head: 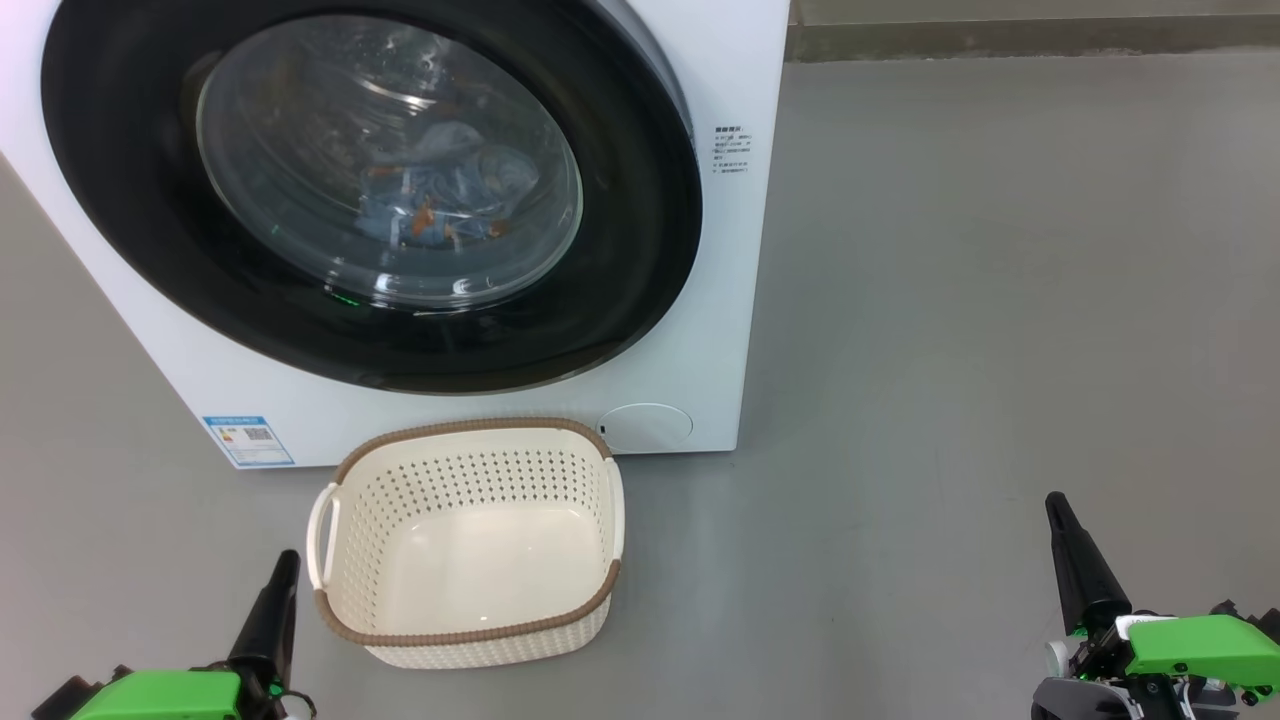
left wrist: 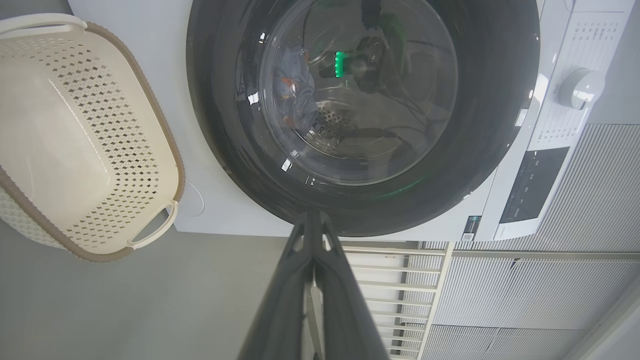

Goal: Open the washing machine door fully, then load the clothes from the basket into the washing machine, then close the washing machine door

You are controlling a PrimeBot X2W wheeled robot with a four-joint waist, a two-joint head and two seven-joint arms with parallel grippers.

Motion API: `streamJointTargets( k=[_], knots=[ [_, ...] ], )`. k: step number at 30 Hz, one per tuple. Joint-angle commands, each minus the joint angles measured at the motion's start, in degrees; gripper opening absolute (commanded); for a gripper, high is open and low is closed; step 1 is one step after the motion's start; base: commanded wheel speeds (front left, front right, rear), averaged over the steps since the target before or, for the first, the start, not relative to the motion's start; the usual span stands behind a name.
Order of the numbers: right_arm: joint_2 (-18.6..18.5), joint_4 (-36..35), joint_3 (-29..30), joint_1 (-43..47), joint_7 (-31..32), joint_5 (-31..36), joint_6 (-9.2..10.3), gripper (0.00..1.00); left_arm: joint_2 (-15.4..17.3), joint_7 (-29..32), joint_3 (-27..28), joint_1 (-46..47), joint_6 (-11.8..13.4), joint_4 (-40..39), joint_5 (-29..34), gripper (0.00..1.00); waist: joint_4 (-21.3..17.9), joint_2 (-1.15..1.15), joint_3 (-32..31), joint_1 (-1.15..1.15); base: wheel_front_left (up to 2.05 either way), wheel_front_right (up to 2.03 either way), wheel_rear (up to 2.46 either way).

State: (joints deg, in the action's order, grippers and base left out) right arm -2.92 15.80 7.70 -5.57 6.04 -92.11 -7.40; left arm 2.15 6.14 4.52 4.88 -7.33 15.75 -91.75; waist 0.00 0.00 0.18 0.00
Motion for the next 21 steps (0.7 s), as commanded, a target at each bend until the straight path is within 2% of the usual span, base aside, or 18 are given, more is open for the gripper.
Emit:
streamJointTargets(
  k=[1, 21],
  knots=[
    [-0.1, -1.8, -1.3, -0.6, 0.4, -0.1, -0.09, 0.00, 0.8, 0.3, 2.0, 1.3, -0.2, -1.7, -0.4, 0.00, 0.0, 0.00, 0.0, 0.00, 0.00, 0.00, 0.00],
    [0.0, -1.8, -1.2, -0.6, 0.4, -0.1, -0.09, 0.00, 0.8, 0.4, 2.0, 1.3, -0.2, -1.7, -0.4, 0.00, 0.0, 0.00, 0.0, 0.00, 0.00, 0.00, 0.00]
  ],
)
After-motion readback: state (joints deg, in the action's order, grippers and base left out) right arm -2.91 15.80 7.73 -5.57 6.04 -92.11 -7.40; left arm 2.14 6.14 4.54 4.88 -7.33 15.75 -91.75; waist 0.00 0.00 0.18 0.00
